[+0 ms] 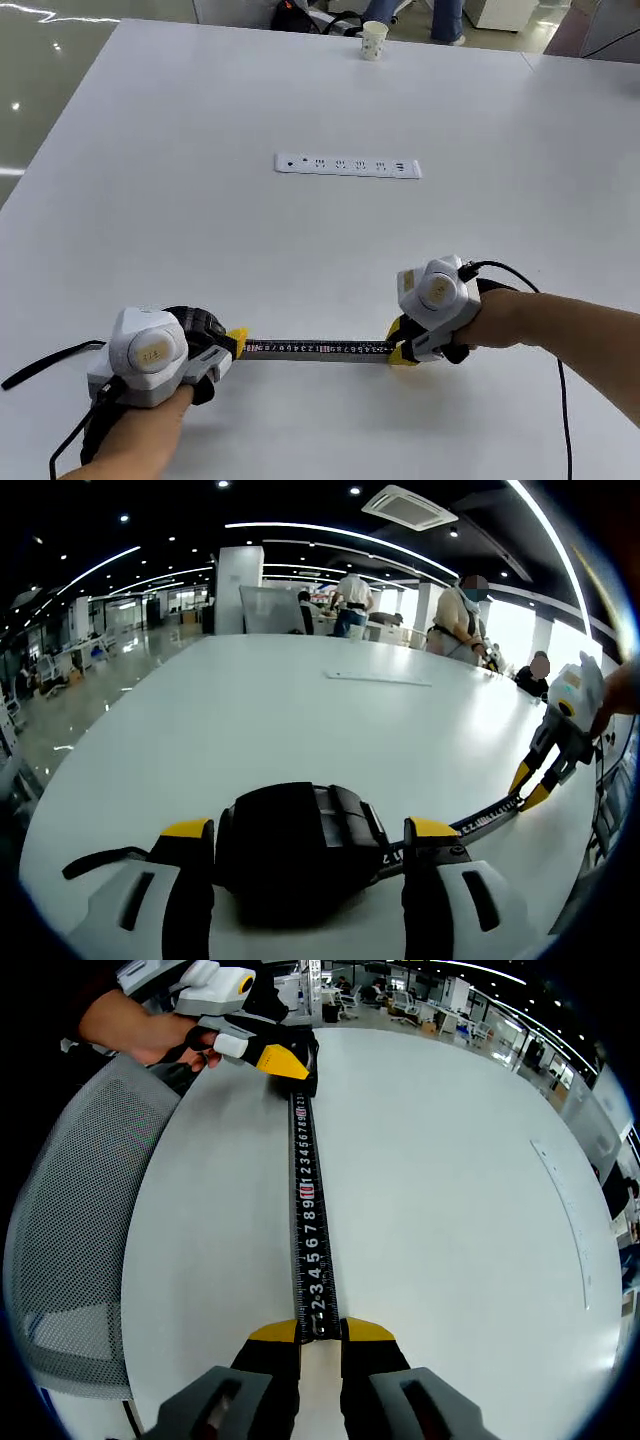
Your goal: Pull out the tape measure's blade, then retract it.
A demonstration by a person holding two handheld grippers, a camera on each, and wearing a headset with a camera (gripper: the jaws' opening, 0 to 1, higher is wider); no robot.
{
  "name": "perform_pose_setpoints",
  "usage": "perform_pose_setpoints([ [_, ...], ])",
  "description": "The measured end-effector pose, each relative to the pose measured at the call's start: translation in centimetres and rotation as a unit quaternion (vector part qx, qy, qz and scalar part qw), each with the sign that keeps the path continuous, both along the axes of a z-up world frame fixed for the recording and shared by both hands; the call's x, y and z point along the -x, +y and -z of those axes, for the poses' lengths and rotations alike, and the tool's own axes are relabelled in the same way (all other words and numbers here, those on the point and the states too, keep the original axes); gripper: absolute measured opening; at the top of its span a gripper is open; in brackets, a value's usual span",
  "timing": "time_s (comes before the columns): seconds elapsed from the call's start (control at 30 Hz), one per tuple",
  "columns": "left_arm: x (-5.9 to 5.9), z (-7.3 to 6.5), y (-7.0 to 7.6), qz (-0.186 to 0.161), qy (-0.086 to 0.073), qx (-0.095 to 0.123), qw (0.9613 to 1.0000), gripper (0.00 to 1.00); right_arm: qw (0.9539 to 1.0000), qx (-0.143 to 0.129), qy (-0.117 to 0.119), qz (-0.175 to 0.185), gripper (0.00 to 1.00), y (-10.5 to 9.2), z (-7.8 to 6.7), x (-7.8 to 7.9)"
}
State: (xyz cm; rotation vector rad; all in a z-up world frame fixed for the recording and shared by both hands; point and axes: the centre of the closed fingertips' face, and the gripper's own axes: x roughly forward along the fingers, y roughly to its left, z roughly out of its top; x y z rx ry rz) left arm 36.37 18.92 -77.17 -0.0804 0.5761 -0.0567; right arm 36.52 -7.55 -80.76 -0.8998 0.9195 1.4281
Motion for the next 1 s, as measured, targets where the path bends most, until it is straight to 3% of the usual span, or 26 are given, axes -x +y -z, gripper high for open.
perform_pose_setpoints([
  [0.1,-0.05,0.16,0.47,-0.005,0.002,-0.002,1.0000,0.70,1.0000,0.004,-0.001,-0.002,0.11,0.00,0.03,-0.06],
  [0.17,-0.24,-0.04,-0.19,0.020,-0.005,-0.001,0.9998,0.65,1.0000,0.008,-0.001,-0.004,0.10,0.08,0.05,-0.10],
  [0.2,0.08,0.01,0.50,0.011,0.005,-0.001,0.9999,0.65,0.9999,0.011,0.000,0.003,0.10,0.09,0.08,-0.17],
  [0.37,0.37,0.17,0.29,0.021,0.020,-0.009,0.9995,0.63,0.9996,0.009,0.004,0.025,0.09,0.12,-0.01,-0.19],
  [0.47,0.42,0.18,0.46,0.022,0.018,-0.011,0.9995,0.63,0.9999,0.012,-0.006,0.004,0.09,0.17,0.04,-0.04],
  [1.0,0.17,0.45,-0.15,0.025,0.032,-0.008,0.9992,0.63,0.9996,0.028,-0.006,0.001,0.10,0.35,0.09,-0.17],
])
